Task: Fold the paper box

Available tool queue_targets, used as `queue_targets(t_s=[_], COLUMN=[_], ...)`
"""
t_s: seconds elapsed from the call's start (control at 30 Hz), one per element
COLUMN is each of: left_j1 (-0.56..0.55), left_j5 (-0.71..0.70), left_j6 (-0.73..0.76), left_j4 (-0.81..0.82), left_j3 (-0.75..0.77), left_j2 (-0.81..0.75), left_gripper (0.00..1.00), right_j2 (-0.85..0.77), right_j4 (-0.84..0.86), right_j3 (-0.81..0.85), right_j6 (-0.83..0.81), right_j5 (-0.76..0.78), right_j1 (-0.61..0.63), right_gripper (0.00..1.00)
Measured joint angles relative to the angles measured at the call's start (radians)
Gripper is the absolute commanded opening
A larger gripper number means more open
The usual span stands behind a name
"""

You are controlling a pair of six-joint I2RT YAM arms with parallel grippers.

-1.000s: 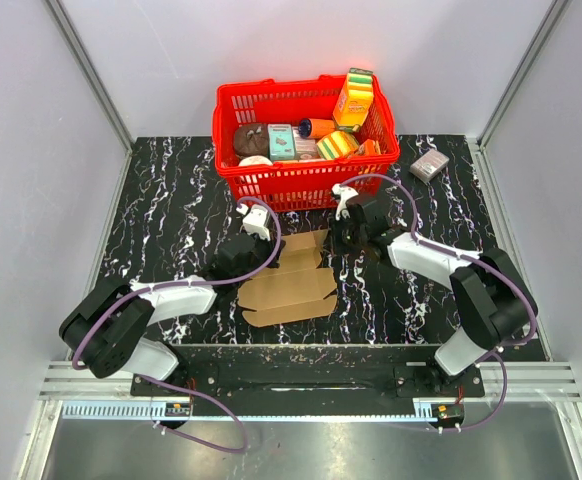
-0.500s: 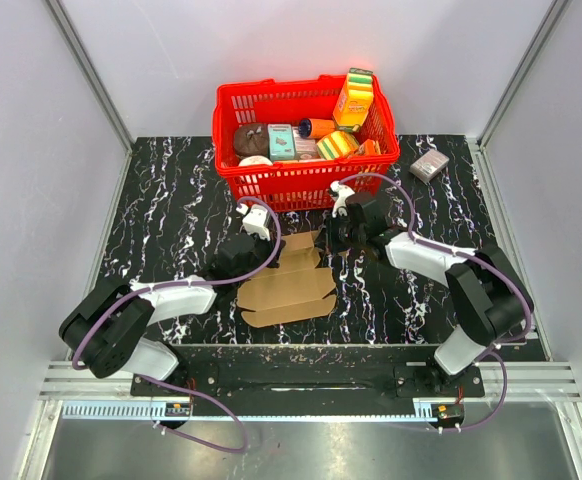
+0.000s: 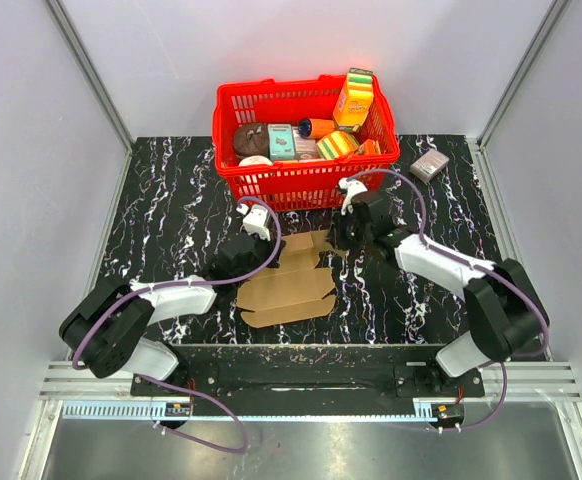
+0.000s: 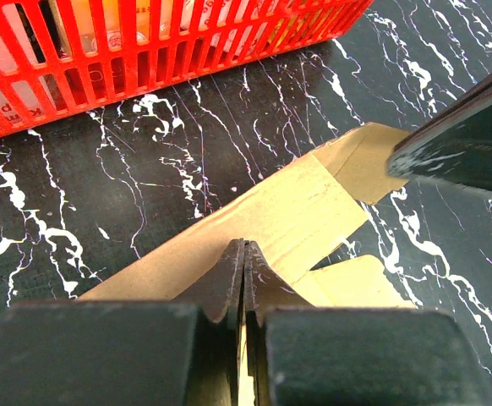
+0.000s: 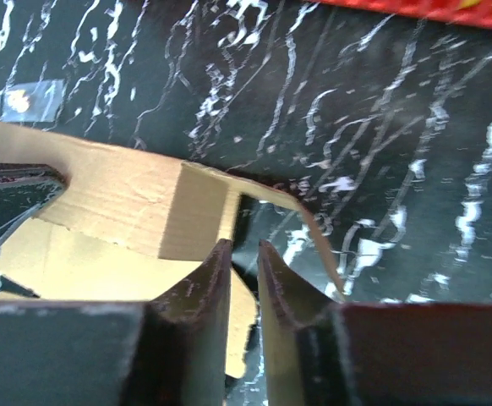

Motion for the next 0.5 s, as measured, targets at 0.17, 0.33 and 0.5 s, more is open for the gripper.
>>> queue_targets(t_s=[0.17, 0.33, 0.5], left_j1=[0.000, 0.000, 0.000], left_j5=[0.000, 0.001, 0.003], left_j6=[0.000, 0.000, 0.000], left_j4=[0.000, 0.000, 0.000], left_j3=[0.000, 0.000, 0.000], left_j2=[0.000, 0.000, 0.000], left_gripper=[0.00, 0.00, 0.00], right_j2=[-0.092, -0.116, -0.111], right_j4=[-0.092, -0.155, -0.216], right_j3=[0.029, 0.049, 0.049], right_j6=[-0.084, -0.170, -0.247], right_j5=[0.149, 0.218, 0.182], right_j1=[-0.004, -0.017, -0.053], right_gripper=[0.49, 0.55, 0.56])
